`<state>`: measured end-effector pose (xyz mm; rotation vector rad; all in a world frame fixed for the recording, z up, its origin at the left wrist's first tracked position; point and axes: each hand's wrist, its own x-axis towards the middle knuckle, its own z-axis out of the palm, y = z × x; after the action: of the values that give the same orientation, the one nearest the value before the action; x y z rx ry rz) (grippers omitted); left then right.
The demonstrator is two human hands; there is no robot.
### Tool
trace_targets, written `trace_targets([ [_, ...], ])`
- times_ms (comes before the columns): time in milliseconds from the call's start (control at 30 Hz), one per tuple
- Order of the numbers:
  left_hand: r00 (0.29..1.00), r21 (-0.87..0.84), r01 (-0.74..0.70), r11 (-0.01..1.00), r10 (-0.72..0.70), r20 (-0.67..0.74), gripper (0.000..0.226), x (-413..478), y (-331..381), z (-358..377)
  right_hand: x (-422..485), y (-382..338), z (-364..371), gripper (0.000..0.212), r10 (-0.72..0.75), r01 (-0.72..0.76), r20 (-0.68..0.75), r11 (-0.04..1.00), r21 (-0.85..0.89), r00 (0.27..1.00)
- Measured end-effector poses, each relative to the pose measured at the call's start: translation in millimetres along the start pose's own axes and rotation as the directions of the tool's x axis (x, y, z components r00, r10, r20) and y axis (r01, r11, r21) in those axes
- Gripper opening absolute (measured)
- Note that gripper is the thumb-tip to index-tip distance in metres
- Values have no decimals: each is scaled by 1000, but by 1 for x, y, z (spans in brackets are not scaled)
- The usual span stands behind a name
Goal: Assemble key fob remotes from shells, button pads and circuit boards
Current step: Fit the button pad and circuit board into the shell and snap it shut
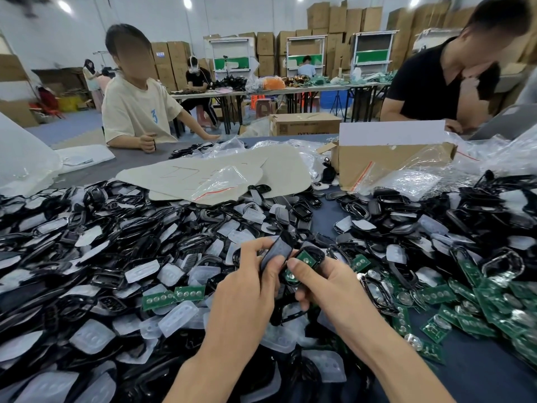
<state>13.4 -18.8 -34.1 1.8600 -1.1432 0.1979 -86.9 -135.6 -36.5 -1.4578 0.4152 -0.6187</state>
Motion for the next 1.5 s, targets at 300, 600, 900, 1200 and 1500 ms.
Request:
trace_targets([
  [300,997,127,-29,991,19,81,55,1,5,-7,-5,-7,1,23,5,-4,58,1000,-27,998],
  [600,996,103,-44,994,35,84,60,2,1,-7,-8,-12,3,21,31,-39,112,997,71,993],
  [900,992,133,-125,983,123,22,45,2,2,-11,-10,-14,0,27,70,-136,246,955,264,967],
  [1200,965,156,-213,964,183,186,52,-2,6,-13,-4,-7,11,66,78,-89,75,981,170,994],
  [1500,952,338,-293,894,239,193,61,0,7,-5,-3,-9,12,48,143,-120,-75,961,249,987],
])
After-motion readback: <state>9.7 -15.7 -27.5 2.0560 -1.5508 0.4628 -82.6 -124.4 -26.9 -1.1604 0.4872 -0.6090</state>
